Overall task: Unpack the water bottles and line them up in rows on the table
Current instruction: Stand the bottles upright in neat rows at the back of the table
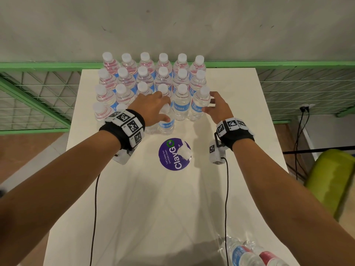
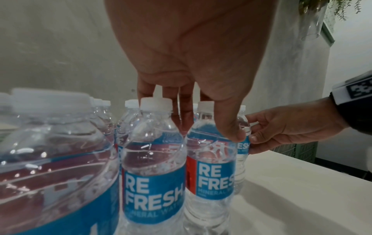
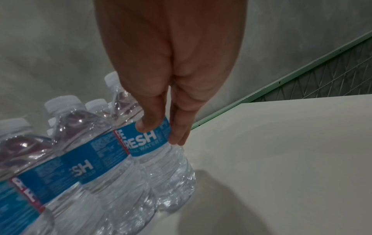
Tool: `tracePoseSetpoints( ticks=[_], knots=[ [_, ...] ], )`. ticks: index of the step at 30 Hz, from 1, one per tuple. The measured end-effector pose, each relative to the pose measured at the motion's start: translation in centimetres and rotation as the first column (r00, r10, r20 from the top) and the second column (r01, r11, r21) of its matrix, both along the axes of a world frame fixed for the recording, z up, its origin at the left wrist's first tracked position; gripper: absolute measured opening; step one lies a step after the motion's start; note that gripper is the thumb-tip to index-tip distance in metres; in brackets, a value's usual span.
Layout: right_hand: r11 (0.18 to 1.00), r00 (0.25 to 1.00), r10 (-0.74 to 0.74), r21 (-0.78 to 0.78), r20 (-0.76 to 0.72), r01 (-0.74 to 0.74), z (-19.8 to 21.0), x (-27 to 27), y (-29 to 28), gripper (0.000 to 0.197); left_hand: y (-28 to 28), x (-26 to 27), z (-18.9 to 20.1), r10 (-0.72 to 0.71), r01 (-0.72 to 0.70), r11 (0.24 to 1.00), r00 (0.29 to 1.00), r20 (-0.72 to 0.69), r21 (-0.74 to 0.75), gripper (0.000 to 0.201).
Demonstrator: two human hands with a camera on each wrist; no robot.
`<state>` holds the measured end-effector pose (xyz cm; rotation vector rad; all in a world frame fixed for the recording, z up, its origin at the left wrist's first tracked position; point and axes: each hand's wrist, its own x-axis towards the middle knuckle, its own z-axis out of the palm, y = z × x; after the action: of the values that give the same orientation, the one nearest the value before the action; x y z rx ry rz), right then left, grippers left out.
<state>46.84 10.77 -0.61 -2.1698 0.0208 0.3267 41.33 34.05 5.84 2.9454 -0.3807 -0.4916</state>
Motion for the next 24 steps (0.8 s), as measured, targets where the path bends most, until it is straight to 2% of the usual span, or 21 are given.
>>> tracePoseSetpoints(
  ticks=[6,9,11,13,16,18,20,22,24],
  knots=[
    [0.999,0.999,0.02,-0.027,-0.032,-0.021,-0.3,0.3,-0.4,0.056,-0.1,-0.2,-0.4,0.001,-0.001,1.0,1.0,0.023,0.003,0.06],
    [0.998,0.992,0.045,-0.032,-0.115,-0.049,0.4,-0.1,-0.8,0.072,-0.6,-0.9,-0.6,-0.027,0.027,1.0,0.989,0.145,0.001,0.068],
    [0.997,0.983,0.026,-0.066,-0.184,-0.039,1.4,-1.0,-1.6,0.082,-1.5,-1.6,-0.5,-0.088,0.097,0.995,0.96,0.265,-0.021,0.067],
    [0.999,0.974,-0.03,0.018,-0.224,0.035,3.1,-2.6,-2.8,0.079,-3.1,-2.6,-0.6,-0.162,0.194,0.98,0.913,0.373,-0.049,0.059],
    [0.96,0.97,-0.11,0.229,-0.215,0.16,7.7,-6.8,-4.8,0.061,-7.1,-5.2,-1.2,-0.26,0.344,0.932,0.857,0.444,-0.118,0.04],
    [0.937,0.979,-0.121,0.306,-0.162,0.167,11.4,-10.5,-5.7,0.052,-10.4,-7.7,-2.0,-0.358,0.458,0.874,0.831,0.427,-0.16,0.031],
    [0.905,0.981,-0.154,0.381,-0.12,0.189,15.0,-14.3,-6.3,0.044,-13.7,-10.5,-2.4,-0.47,0.58,0.782,0.789,0.396,-0.228,0.023],
    [0.872,0.976,-0.197,0.44,-0.089,0.216,17.8,-18.3,-7.1,0.037,-16.7,-13.5,-2.4,-0.614,0.656,0.692,0.754,0.232,-0.3,0.032],
    [0.868,0.975,-0.21,0.446,-0.067,0.217,19.4,-22.5,-8.4,0.034,-18.9,-16.5,-2.2,-0.764,0.719,0.609,0.645,-0.006,-0.335,0.048]
  ],
)
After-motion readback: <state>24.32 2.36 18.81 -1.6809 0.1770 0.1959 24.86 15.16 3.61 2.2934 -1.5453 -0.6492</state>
